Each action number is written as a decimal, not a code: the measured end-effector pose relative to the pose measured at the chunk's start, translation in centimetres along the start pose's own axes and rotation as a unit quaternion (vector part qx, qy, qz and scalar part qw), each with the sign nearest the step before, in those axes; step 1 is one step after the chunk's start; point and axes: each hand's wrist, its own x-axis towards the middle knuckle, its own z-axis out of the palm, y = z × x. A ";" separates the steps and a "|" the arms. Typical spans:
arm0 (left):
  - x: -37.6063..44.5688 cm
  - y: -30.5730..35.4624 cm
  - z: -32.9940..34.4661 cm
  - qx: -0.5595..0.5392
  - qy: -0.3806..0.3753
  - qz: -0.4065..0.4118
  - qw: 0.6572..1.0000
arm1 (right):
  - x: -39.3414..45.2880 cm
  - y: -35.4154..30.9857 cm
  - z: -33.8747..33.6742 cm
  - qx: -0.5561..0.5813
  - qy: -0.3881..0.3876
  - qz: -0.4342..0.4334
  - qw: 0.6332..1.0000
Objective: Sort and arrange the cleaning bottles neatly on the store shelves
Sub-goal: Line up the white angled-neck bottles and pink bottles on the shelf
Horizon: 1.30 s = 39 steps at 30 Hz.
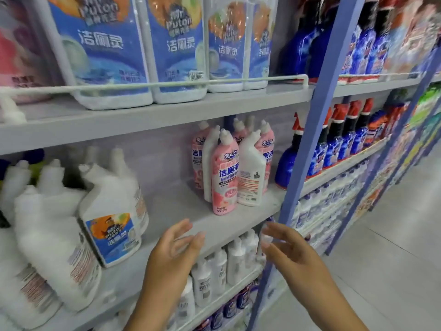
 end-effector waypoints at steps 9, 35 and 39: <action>10.3 0.4 7.3 0.030 0.088 0.044 0.995 | 12.8 0.8 -3.0 -0.008 -0.013 -0.041 0.999; 19.6 -1.9 3.6 0.120 0.357 0.032 0.926 | 26.0 3.9 -2.6 -0.062 -0.076 -0.120 0.988; 22.0 -3.5 2.6 0.140 0.304 0.043 0.941 | 26.2 4.0 -2.5 -0.091 -0.068 -0.124 0.986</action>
